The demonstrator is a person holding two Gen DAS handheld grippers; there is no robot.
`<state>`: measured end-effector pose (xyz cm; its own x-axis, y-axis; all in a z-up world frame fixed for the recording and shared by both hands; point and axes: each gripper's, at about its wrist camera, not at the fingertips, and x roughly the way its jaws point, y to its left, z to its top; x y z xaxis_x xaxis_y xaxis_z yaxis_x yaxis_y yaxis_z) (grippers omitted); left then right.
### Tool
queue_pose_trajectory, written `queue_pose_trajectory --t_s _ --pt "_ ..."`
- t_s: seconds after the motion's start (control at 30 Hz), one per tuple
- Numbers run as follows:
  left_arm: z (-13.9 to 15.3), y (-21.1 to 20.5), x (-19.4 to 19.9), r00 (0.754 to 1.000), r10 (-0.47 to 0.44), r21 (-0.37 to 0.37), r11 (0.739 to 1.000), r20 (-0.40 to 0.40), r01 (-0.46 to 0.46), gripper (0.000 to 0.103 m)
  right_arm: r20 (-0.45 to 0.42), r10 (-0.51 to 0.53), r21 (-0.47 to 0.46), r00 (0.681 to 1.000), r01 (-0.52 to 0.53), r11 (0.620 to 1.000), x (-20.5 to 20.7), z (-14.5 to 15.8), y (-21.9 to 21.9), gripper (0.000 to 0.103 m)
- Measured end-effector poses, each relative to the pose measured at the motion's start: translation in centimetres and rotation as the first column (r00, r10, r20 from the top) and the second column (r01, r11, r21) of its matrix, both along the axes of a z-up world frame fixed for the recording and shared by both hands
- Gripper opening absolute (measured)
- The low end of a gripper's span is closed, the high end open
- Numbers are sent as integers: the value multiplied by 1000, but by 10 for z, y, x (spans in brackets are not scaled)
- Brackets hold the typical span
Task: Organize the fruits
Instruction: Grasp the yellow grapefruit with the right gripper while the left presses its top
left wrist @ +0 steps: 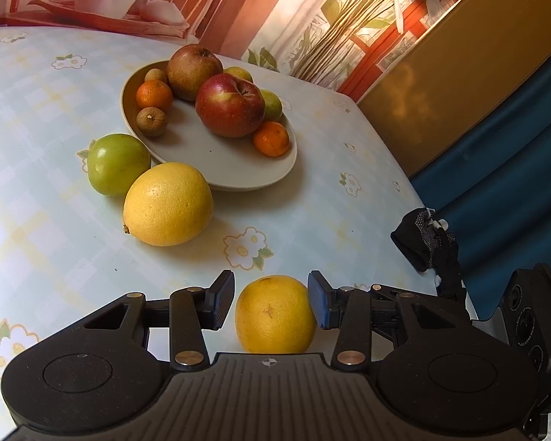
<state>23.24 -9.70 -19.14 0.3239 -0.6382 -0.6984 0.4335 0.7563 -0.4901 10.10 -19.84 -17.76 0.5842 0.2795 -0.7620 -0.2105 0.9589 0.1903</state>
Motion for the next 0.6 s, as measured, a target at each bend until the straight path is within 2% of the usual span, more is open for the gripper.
queue_pose_trajectory --t_s 0.37,0.6 --pt "-4 -4 0 1000 -28 5 1000 11 28 47 2 -16 15 1000 16 1000 0 0 0 50" --pt "-6 -4 0 1000 -25 -3 1000 13 25 47 -25 -74 107 997 76 991 -6 -8 -14 52"
